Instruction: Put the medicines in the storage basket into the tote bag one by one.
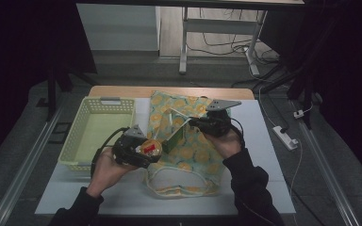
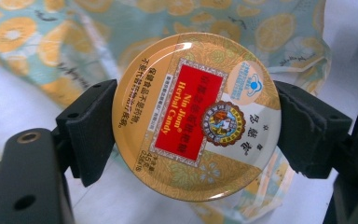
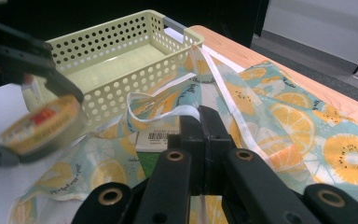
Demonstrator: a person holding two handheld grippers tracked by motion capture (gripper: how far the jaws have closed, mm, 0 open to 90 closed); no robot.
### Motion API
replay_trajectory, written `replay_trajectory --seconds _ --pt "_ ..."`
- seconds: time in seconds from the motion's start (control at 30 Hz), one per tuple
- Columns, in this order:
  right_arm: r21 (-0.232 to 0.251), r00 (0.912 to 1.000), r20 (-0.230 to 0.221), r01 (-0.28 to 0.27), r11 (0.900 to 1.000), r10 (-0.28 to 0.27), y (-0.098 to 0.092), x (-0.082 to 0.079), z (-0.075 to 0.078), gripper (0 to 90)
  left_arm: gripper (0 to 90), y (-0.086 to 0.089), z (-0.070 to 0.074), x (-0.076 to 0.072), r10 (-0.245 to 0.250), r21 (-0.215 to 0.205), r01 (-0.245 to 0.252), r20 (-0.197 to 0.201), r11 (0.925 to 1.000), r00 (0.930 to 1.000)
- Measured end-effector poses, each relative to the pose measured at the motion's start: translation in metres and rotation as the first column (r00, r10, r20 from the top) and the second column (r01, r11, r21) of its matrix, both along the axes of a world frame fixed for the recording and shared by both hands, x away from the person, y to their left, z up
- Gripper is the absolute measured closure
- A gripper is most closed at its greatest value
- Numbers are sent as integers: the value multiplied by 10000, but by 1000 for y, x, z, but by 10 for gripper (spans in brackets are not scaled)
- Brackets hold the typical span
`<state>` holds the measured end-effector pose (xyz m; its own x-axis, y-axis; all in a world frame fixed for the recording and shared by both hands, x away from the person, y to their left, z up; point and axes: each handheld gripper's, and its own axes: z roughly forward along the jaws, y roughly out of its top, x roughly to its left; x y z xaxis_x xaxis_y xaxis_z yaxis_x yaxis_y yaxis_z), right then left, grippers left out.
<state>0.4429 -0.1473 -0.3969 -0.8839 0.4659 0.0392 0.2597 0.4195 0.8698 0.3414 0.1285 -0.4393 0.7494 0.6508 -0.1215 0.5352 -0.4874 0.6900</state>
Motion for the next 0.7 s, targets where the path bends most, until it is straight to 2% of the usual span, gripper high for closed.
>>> replay_trajectory --seconds 0.2,0.43,0.7 --pt "-4 10000 -5 3 10000 -3 1 0 0 898 206 -24 -11 4 -413 256 416 -88 9988 9991" --pt "-15 10000 -49 48 10000 -48 -1 1 0 897 206 -47 -27 10 -648 453 658 -236 9968 9976" --pt "-31 10000 -30 37 10000 -37 0 1 -1 898 206 -71 -39 21 -778 563 791 -251 9953 9967"
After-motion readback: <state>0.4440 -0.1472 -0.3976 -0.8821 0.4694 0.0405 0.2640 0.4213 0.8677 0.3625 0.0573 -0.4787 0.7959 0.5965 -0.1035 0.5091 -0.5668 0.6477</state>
